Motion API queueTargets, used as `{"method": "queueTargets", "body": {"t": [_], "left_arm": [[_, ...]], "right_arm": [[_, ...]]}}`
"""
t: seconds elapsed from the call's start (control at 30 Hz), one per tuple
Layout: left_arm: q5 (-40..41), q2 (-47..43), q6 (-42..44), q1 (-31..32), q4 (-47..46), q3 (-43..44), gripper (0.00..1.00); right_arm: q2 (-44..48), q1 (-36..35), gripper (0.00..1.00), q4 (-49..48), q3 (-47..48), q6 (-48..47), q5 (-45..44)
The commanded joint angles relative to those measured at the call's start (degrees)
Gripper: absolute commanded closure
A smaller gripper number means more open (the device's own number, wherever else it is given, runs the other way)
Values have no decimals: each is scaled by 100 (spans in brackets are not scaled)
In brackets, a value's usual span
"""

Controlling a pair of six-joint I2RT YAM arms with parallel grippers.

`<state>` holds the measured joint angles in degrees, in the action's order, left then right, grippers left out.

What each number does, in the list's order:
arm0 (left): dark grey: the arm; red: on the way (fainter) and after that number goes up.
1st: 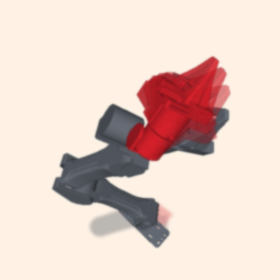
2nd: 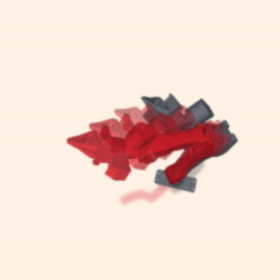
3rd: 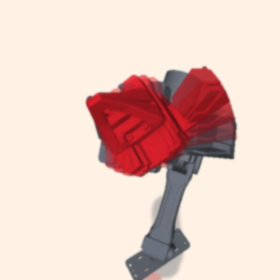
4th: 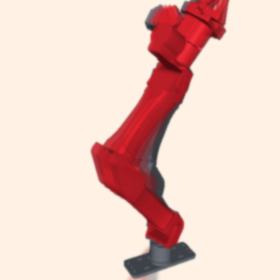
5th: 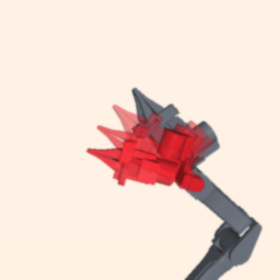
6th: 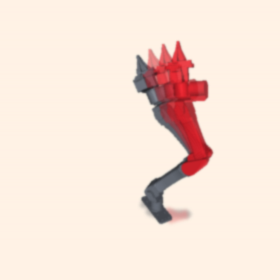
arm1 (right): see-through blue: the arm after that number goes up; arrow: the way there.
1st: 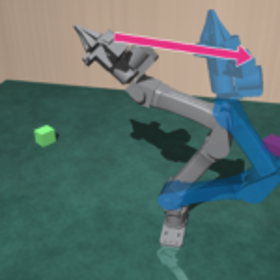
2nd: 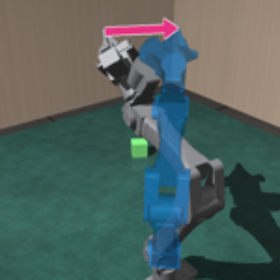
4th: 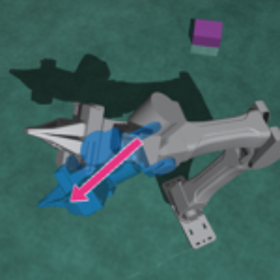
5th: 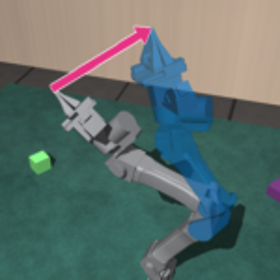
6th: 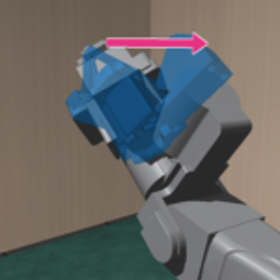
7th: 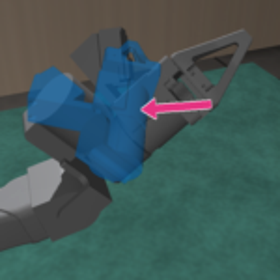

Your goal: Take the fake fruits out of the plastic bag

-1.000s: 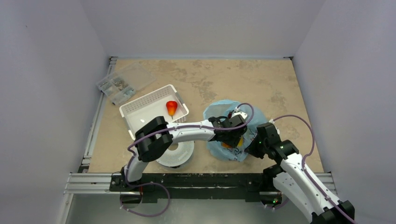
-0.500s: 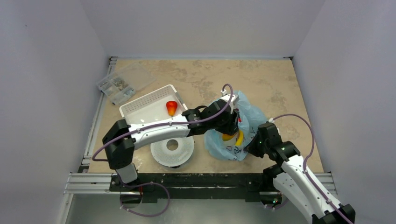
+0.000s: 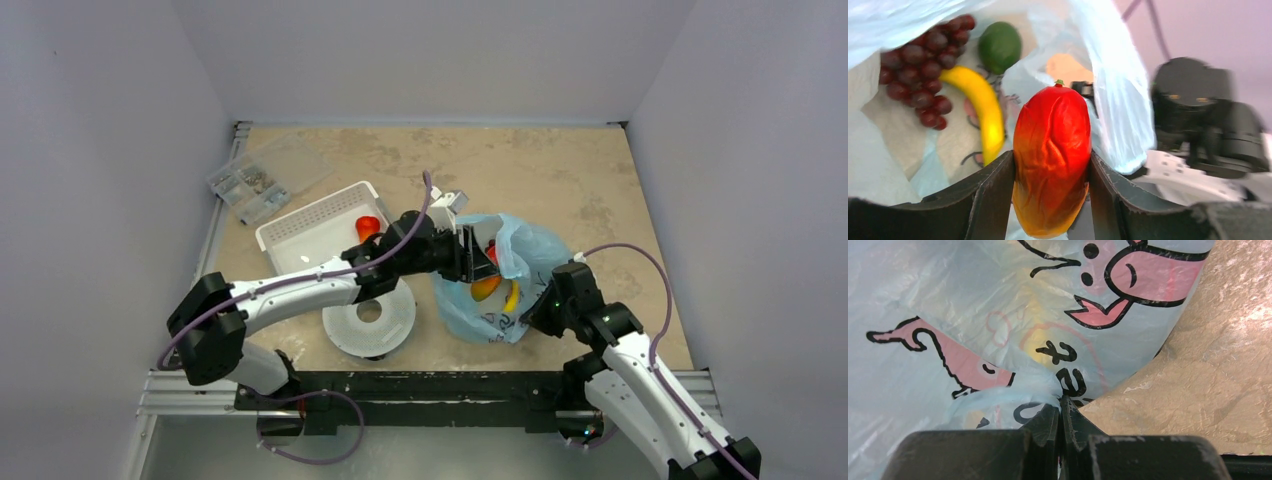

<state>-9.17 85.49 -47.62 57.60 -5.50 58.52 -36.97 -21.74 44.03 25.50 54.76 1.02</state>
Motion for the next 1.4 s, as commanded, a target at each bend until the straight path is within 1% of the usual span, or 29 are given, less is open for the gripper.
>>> {"method": "queueTargets", "body": {"t": [0.0,0.07,0.17,0.2,0.27,0.37,0.43,0.53,0.6,0.67,0.77,0.83,0.9,0.93,1.03,1.1,1.13,1.17,1.2,1.27,1.37], "left_arm": [[-1467,-487,-940,-433,-1657,-348,74],[-1871,-609,-1097,-530,-1686,-432,75],[-2126,-1002,-1056,-576,-1358,-604,75],[-2131,-1187,-969,-598,-1147,-665,75],[-1912,-1690,-625,-689,-356,-687,75],[-1175,-2523,195,-895,1490,-394,75],[-510,-2971,741,-1066,2786,174,74],[1043,-3189,1405,-1277,4565,999,74],[1885,-3142,1823,-1425,5291,1413,73],[2425,-2950,2124,-1611,5763,1745,74],[2717,-2386,2636,-2012,6082,2153,76],[2834,-1837,2878,-2300,6320,2522,77],[2882,-1261,3025,-2555,6334,2796,80],[2775,-1017,3059,-2745,6214,2839,81],[2066,-131,2791,-3271,5999,2995,91],[1675,534,2765,-3410,5803,3092,92],[1639,903,2766,-3440,5947,3383,92],[1697,1204,2747,-3459,6064,3523,92],[1671,1441,2736,-3502,5970,3544,92],[1448,1524,2707,-3656,5623,3343,92],[1461,1576,2752,-3795,5426,3078,92]], "right_arm": [[6,-16,100,-150,240,-62,4],[-9,-20,100,-149,256,-65,-3],[-23,-19,100,-163,282,-58,-18],[-32,-21,100,-166,298,-66,-27],[-23,-24,100,-169,327,-62,-50],[2,-21,100,-175,367,-75,-88],[19,-20,100,-188,390,-95,-87],[-37,-21,100,-164,501,-155,-84],[-73,-19,100,-126,619,-235,-133],[-78,-23,100,-72,719,-261,-284],[-39,-18,100,-9,859,-252,-373],[-7,-22,100,12,933,-246,-378],[27,-23,100,31,953,-242,-401],[36,-24,100,41,945,-225,-415],[72,-22,100,63,937,-192,-393],[75,-18,100,70,932,-150,-385],[52,-19,100,79,958,-157,-381],[39,-21,100,106,980,-181,-398],[27,-18,100,136,996,-197,-443],[10,-24,100,199,996,-184,-491],[21,-21,100,117,935,-177,-443]]}}
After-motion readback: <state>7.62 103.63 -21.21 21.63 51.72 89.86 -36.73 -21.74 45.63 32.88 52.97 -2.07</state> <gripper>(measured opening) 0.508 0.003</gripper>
